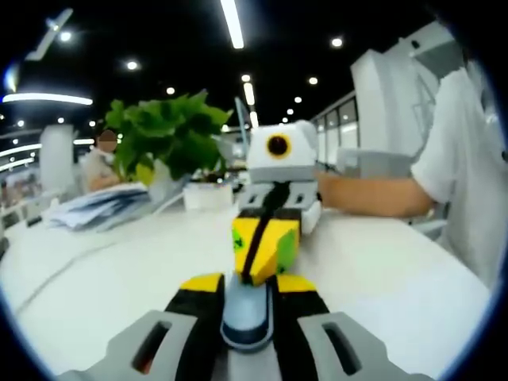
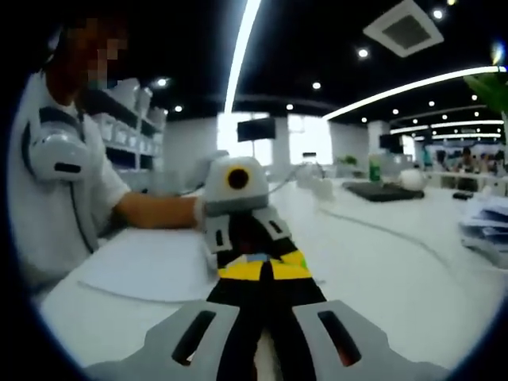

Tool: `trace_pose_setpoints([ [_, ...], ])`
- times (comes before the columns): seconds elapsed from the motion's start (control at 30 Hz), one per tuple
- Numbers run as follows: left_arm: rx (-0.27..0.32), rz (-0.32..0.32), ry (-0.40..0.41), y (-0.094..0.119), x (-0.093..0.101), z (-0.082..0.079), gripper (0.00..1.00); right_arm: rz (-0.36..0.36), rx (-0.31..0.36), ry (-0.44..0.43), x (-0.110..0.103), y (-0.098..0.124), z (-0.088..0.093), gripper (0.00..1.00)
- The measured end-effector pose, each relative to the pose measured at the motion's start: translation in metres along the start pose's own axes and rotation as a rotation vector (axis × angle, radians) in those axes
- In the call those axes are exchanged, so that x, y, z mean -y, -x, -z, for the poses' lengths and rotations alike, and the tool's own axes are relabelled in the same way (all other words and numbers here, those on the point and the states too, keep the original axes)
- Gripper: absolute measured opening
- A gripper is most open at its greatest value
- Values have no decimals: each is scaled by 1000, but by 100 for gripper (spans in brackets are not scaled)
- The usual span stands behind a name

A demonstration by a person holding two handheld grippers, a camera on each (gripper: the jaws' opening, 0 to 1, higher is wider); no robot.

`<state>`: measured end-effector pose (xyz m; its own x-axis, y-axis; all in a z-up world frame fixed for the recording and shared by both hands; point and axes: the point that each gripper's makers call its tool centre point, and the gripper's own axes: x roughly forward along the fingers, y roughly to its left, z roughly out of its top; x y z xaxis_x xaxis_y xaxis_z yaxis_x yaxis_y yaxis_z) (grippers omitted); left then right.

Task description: Pick up the paper insert the paper into the punch align the paper edges press the punch to punch holes

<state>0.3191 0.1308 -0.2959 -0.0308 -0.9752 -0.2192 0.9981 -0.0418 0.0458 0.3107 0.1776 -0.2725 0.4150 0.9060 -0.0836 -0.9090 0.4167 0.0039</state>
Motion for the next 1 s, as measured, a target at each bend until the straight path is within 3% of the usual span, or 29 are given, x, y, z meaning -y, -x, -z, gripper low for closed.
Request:
trace_pose_setpoints([
  [0.07, 0, 0, -4, 0, 0, 0, 25, -3, 105, -44, 4, 2, -18, 4],
  [0.1, 1, 0, -3, 0, -1, 0, 25, -16, 211, -76, 0, 4, -39, 4],
  [0.13, 1, 1, -4, 0, 0, 0, 25, -28, 181, -102, -5, 3, -34, 4],
  [0.17, -1, 0, -5, 0, 0, 1, 25, -23, 200, -76, -1, 6, -35, 4],
  [0.37, 1, 1, 2, 0, 0, 0, 25, 7, 208, -151, 13, 15, -35, 6],
  [0.63, 6, 2, 3, 0, 1, -2, 26, 33, 178, -141, 21, 12, -30, 9],
  [1.0, 90, 20, 47, 3, 0, -20, 48, 38, 193, -156, 25, 13, -32, 18],
])
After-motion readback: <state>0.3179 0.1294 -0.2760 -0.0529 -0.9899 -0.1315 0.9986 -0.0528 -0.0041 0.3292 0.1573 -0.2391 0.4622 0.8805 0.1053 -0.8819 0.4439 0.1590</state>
